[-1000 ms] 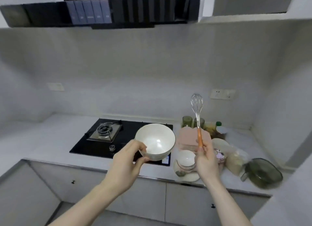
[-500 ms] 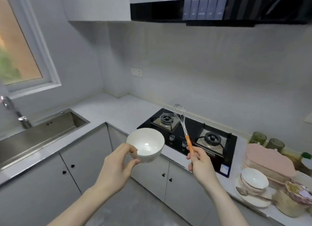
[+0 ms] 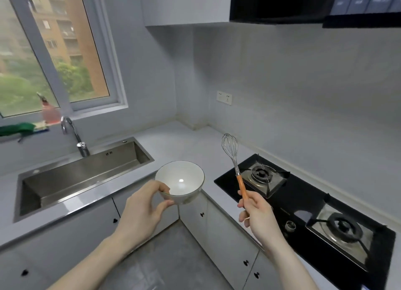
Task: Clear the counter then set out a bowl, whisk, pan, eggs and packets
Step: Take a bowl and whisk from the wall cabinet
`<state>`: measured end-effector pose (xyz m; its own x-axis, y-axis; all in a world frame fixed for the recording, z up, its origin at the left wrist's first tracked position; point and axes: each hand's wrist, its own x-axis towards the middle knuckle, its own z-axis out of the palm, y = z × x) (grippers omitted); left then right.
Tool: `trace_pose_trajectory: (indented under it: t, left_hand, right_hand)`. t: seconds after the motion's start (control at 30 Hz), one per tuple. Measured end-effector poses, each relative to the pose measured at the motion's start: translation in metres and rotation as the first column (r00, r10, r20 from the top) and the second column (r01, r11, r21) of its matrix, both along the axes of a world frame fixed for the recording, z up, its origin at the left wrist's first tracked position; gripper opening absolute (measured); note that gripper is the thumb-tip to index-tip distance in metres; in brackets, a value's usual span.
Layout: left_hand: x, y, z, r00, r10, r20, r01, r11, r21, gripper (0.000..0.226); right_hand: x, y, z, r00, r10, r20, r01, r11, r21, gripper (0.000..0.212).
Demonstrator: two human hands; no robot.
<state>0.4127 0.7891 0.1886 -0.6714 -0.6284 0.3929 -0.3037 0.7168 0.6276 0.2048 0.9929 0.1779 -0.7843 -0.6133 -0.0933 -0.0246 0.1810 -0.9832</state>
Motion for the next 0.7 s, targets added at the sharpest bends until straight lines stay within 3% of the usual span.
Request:
trace_pose_trajectory:
  t: [0.27,0.5,0.7]
  left_hand:
    - [-0.058,-0.074,-0.006,0.997,0.078,0.007,-0.078,0.997,-0.005,0.03]
    - [-0.056,-0.16,-0.014,0.975,0.222,0.011,-0.222,0.974,0.054,0.029]
    - [-0.063,-0.256,-0.026,0.967,0.249,0.045,-0.251,0.967,0.049,0.029]
  right_hand:
    - [-0.087,-0.096,0.002,0.992,0.111,0.058,-0.113,0.993,0.033,0.022]
    - [-0.098,-0.212,-0.002,0.958,0.266,0.105,-0.273,0.96,0.059,0.022]
    - [-0.101,-0.3,-0.008,0.953,0.292,0.085,-0.299,0.95,0.094,0.023]
